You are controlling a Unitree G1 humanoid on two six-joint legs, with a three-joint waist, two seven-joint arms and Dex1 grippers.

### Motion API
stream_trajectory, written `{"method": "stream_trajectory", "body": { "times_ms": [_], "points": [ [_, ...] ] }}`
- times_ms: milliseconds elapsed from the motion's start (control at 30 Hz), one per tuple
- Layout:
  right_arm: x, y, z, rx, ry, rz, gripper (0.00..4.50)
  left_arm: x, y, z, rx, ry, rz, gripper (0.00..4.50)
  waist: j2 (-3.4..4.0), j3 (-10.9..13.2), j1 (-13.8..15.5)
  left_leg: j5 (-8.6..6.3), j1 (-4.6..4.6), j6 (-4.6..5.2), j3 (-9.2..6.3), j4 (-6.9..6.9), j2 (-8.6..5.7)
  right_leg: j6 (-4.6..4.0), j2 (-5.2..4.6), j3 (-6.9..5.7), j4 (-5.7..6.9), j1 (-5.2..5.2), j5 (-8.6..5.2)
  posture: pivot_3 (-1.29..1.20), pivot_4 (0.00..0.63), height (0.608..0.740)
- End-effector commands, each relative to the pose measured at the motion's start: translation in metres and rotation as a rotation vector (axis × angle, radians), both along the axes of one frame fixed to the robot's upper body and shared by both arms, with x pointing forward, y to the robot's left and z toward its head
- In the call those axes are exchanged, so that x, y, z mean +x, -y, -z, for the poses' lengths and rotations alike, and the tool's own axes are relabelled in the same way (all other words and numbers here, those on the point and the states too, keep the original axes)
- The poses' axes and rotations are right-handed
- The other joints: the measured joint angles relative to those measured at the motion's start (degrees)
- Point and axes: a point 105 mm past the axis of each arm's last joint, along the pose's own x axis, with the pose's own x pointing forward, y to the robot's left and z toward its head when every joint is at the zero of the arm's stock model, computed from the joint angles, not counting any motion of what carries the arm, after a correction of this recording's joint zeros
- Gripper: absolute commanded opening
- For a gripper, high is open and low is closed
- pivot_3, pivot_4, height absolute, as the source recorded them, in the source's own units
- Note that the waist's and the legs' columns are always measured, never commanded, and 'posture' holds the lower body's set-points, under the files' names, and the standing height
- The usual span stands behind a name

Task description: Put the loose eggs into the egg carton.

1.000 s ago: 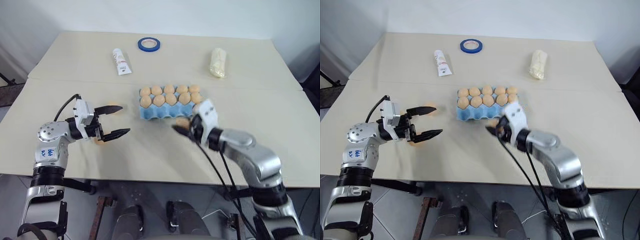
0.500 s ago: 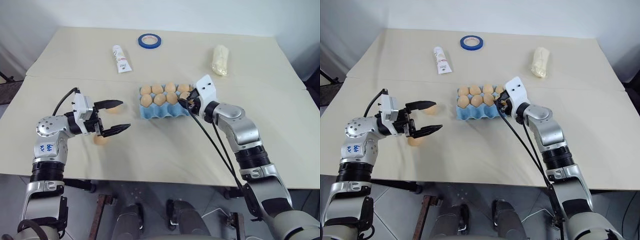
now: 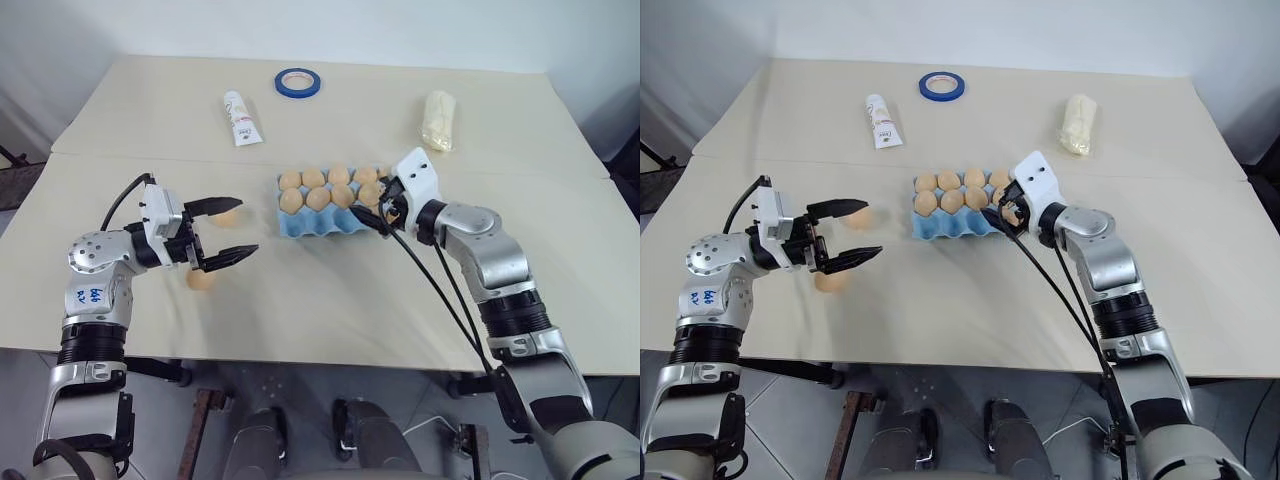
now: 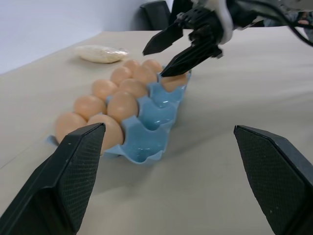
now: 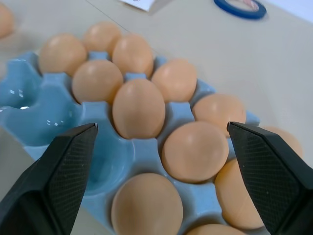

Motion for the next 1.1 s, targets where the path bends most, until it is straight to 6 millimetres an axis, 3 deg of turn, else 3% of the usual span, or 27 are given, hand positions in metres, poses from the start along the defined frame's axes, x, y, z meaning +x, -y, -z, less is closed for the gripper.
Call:
{"method": "stream_trajectory", "body": {
  "times_ms": [33,367,500,567,700,867,1100],
  "points": [
    [-0.011,0.01,-0.018,0.021,0.049,-0.035,4.48,0.001,-0.014,-0.019,0.007,0.098,-0.102,4.5,0.0,0.0,0.1,0.0,0.0,0.0,0.0,0.0,0.0,0.0,-0.01,0.0,-0.01,0.0,0.0,0.0,0.15,0.74],
    [-0.059,0.028,-0.025,0.09,0.092,-0.337,4.48,-0.001,-0.053,-0.037,-0.099,0.193,-0.612,4.5,0.0,0.0,0.2,-0.02,0.06,0.02,-0.02,-0.02,0.01,0.02,0.01,0.0,-0.02,0.07,0.01,0.0,0.15,0.74],
    [-0.091,0.034,-0.014,0.082,0.028,-0.57,4.48,-0.025,-0.067,-0.037,-0.176,0.213,-0.795,4.5,0.0,0.0,0.2,-0.02,0.05,0.03,-0.02,0.01,0.0,0.08,0.01,0.01,-0.05,0.1,0.04,0.0,0.15,0.74],
    [-0.095,0.039,-0.012,0.075,0.014,-0.609,4.48,-0.04,-0.069,-0.032,-0.195,0.194,-0.834,4.5,0.0,0.0,0.1,-0.05,0.09,0.08,0.0,-0.01,-0.01,0.11,-0.01,0.06,-0.07,0.14,0.06,0.0,0.15,0.74],
    [-0.098,0.046,-0.014,0.126,-0.013,-0.671,4.48,-0.075,-0.083,-0.003,-0.165,0.071,-0.931,4.5,0.0,0.0,0.0,-0.04,0.2,0.05,0.0,0.0,0.01,0.09,0.01,0.07,-0.08,0.21,0.07,0.0,0.15,0.74],
    [-0.095,0.051,-0.006,0.111,-0.061,-0.66,4.48,-0.1,-0.086,0.023,-0.148,-0.017,-1.037,4.5,0.0,0.0,0.4,0.04,0.34,0.03,-0.05,0.01,0.01,-0.08,0.0,0.05,-0.11,0.35,0.13,0.0,0.15,0.74],
    [-0.096,0.048,-0.007,0.119,-0.083,-0.666,4.48,-0.11,-0.066,0.031,-0.22,-0.045,-1.075,4.5,0.0,0.0,0.6,0.04,0.34,0.01,-0.07,0.01,-0.01,-0.1,-0.04,0.04,-0.29,0.45,0.19,0.0,0.15,0.74]
  ]
}}
